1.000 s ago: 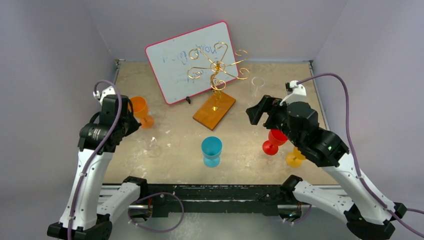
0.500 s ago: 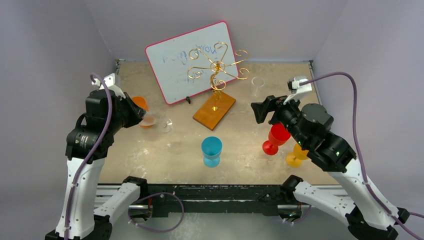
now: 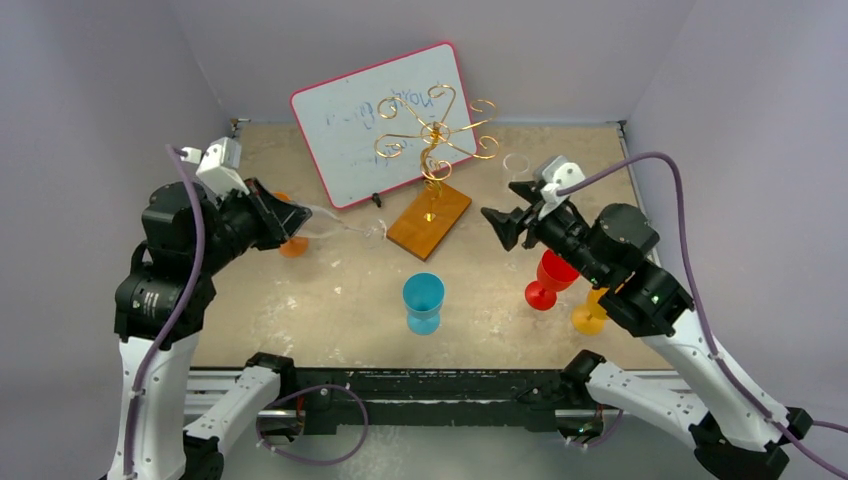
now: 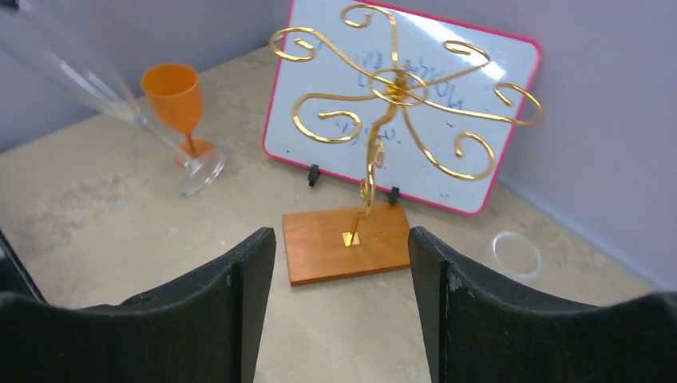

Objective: Place the wine glass upside down on the wine glass rack

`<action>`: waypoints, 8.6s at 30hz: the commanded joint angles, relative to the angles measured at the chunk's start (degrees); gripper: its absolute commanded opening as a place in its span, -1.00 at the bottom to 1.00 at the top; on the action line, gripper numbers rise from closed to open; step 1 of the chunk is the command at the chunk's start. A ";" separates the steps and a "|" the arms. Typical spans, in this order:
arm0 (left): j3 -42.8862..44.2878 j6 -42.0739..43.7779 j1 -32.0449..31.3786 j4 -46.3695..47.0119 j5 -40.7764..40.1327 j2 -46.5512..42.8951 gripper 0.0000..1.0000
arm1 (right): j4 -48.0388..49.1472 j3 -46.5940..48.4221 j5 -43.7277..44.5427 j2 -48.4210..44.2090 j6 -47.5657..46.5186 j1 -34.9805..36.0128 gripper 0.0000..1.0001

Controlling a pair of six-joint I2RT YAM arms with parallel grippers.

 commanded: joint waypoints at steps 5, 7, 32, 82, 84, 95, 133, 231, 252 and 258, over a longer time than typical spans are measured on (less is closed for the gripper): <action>6.16 -5.03 -1.23 10.20 13.06 -1.43 -1.00 | 4.68 -1.18 -21.54 -1.42 -26.25 0.20 0.29; 5.03 -7.38 -1.58 13.05 17.00 -1.71 -1.00 | 3.47 -1.29 -23.94 -1.51 -30.33 0.26 0.30; -1.20 -17.53 -2.53 23.57 27.37 -3.36 -1.00 | -4.89 -6.56 -38.09 -0.66 -59.02 0.34 0.21; -4.49 -20.47 -2.57 20.53 24.72 -1.67 -1.00 | -1.34 -4.03 -28.67 1.76 -71.78 3.88 0.04; -4.38 -20.72 -2.61 20.66 24.77 -1.62 -1.00 | -2.34 -3.77 -29.28 2.81 -72.85 3.88 0.04; -3.85 -19.55 -2.61 19.13 23.93 -1.17 -1.00 | -7.96 -2.81 -27.04 6.07 -77.65 3.97 0.13; -4.73 -24.01 -2.58 23.85 26.08 -0.09 -1.00 | -6.36 -5.88 -25.46 8.52 -81.16 10.11 -0.74; -37.94 0.16 -2.54 32.85 4.90 -7.58 1.00 | 17.28 38.05 -19.99 47.96 47.29 -28.78 -1.00; -38.76 -0.56 -2.57 34.03 5.18 -7.66 1.00 | 21.14 32.60 -30.77 48.50 49.71 -28.73 -1.00; -38.83 -0.71 -2.52 34.04 4.97 -7.49 1.00 | 20.76 32.05 -31.02 48.26 49.65 -28.73 -1.00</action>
